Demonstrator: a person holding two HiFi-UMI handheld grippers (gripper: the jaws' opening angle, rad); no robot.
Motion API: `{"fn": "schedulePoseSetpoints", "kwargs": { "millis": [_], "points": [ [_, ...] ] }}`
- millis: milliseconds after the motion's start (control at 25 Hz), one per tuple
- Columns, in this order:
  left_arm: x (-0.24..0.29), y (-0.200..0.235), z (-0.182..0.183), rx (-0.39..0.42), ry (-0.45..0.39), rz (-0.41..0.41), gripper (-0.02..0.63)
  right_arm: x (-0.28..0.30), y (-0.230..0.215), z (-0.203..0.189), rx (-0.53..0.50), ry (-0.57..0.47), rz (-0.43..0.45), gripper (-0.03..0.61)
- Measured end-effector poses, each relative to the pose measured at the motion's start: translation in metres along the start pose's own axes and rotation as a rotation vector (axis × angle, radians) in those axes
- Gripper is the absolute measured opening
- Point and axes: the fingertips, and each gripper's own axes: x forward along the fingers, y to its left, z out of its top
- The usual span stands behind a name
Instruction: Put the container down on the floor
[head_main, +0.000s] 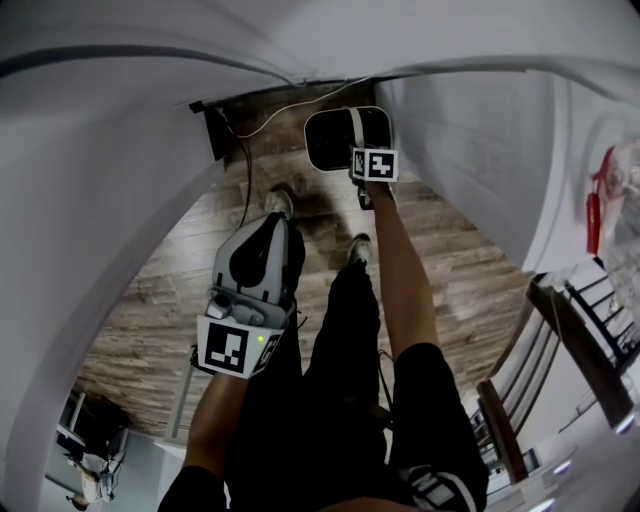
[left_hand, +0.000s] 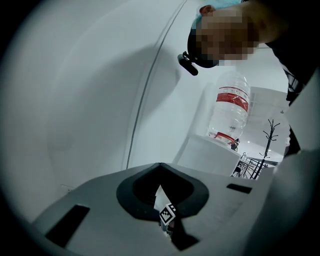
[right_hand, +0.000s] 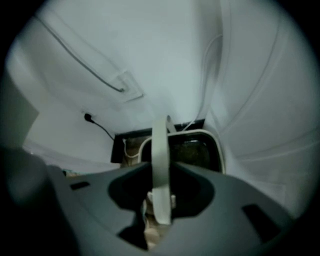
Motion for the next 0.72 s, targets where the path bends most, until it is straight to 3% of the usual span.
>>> {"fn": "schedulePoseSetpoints", "kwargs": {
  "millis": [720],
  "points": [
    [-0.019,-0.010,0.013,-0.027,-0.028,0.017,0.028,-0.034,0.003,-0.010,0.005,-0.043,-0.054,0.146]
  ]
}}
